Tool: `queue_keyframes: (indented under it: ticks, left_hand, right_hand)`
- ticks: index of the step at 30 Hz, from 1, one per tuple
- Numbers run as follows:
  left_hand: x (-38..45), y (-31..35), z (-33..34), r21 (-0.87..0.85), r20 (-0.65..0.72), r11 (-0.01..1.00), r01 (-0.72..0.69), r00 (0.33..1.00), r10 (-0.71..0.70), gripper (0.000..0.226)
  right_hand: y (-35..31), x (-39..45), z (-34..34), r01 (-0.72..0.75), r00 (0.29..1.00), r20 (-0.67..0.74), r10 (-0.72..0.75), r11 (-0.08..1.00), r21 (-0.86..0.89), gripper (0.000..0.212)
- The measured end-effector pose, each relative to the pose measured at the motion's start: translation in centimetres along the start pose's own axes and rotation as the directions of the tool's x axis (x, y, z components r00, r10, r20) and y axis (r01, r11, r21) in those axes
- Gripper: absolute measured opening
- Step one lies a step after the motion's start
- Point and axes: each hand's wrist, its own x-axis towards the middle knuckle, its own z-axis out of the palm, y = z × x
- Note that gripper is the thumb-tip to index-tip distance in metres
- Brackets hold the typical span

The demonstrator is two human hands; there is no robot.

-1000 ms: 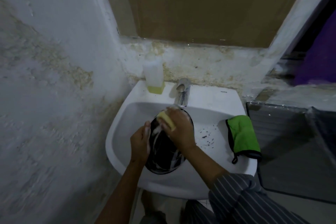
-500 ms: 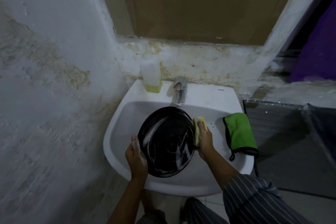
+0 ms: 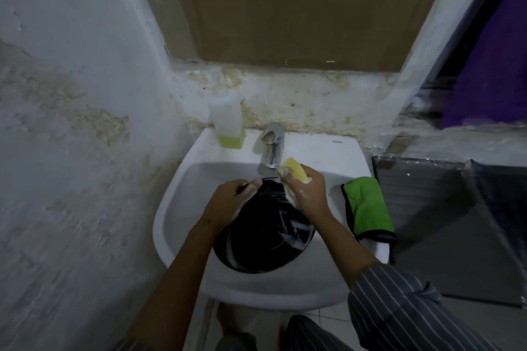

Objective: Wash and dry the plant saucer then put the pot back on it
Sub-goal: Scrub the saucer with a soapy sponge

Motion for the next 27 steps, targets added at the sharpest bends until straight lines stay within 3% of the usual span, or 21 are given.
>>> queue_keyframes:
  ticks: [3,5,7,8,9,11,14,15,17,19,21,23,25,27]
  left_hand:
    - [0.1,0.3,0.3,-0.073,-0.091,0.996,0.055,0.994,-0.062,0.052]
    - [-0.4,0.3,0.7,-0.133,-0.180,0.991,0.029,0.982,-0.053,0.048]
    - [-1.0,0.2,0.8,-0.053,-0.207,0.998,-0.021,0.978,0.009,0.035]
    - [-1.3,0.3,0.7,-0.039,-0.206,0.998,-0.042,0.978,0.033,0.031]
    - [-1.6,0.2,0.6,-0.072,-0.211,0.997,-0.032,0.977,0.016,0.029]
    - [-2.2,0.1,0.3,-0.212,-0.230,0.976,0.051,0.968,-0.101,0.028]
    - [-3.1,-0.8,-0.3,-0.408,-0.274,0.902,0.144,0.923,-0.271,0.030]
    - [-3.4,-1.2,-0.5,-0.425,-0.301,0.894,0.146,0.908,-0.291,0.030]
    - [-3.9,-1.9,-0.7,-0.409,-0.324,0.902,0.134,0.903,-0.281,0.035]
    - [-4.3,-2.2,-0.4,-0.377,-0.343,0.921,0.099,0.908,-0.239,0.049]
    - [-4.7,-2.1,0.1,-0.338,-0.373,0.939,0.065,0.906,-0.197,0.054]
    - [-5.0,-1.7,0.8,-0.333,-0.376,0.943,0.030,0.912,-0.162,0.046]
    - [-5.1,-1.3,1.4,-0.306,-0.399,0.952,0.007,0.907,-0.135,0.040]
    - [-5.2,-1.2,1.5,-0.291,-0.421,0.957,0.007,0.897,-0.134,0.036]
  right_hand:
    - [-1.7,-0.2,1.0,0.207,0.973,-0.026,-0.228,0.921,-0.329,0.024]
    - [-2.7,-0.7,2.3,0.367,0.906,0.029,-0.423,0.749,-0.552,0.029]
    - [-3.2,-1.5,3.9,0.559,0.796,0.189,-0.575,0.579,-0.593,0.039]
    - [-3.3,-1.8,4.4,0.609,0.764,0.233,-0.601,0.553,-0.569,0.040]
    - [-3.2,-1.7,4.5,0.620,0.758,0.237,-0.608,0.558,-0.551,0.039]
    - [-2.5,-0.8,3.7,0.525,0.816,0.127,-0.564,0.630,-0.572,0.033]
    - [-0.4,0.6,1.4,0.125,0.967,-0.134,-0.216,0.864,-0.488,0.026]
    - [0.3,0.6,0.8,-0.006,0.982,-0.171,-0.081,0.889,-0.458,0.028]
    - [1.3,0.4,0.5,-0.127,0.976,-0.214,0.026,0.872,-0.472,0.034]
    - [0.1,0.0,1.2,-0.086,0.971,-0.236,-0.027,0.887,-0.455,0.040]
    - [-2.1,-0.3,2.6,0.131,0.959,-0.148,-0.243,0.840,-0.527,0.037]
    - [-3.9,-0.8,4.6,0.379,0.891,0.029,-0.453,0.707,-0.598,0.031]
    - [-4.8,-1.0,6.0,0.460,0.870,0.108,-0.480,0.717,-0.524,0.032]
    - [-4.4,-0.5,5.8,0.449,0.869,0.073,-0.489,0.717,-0.534,0.029]
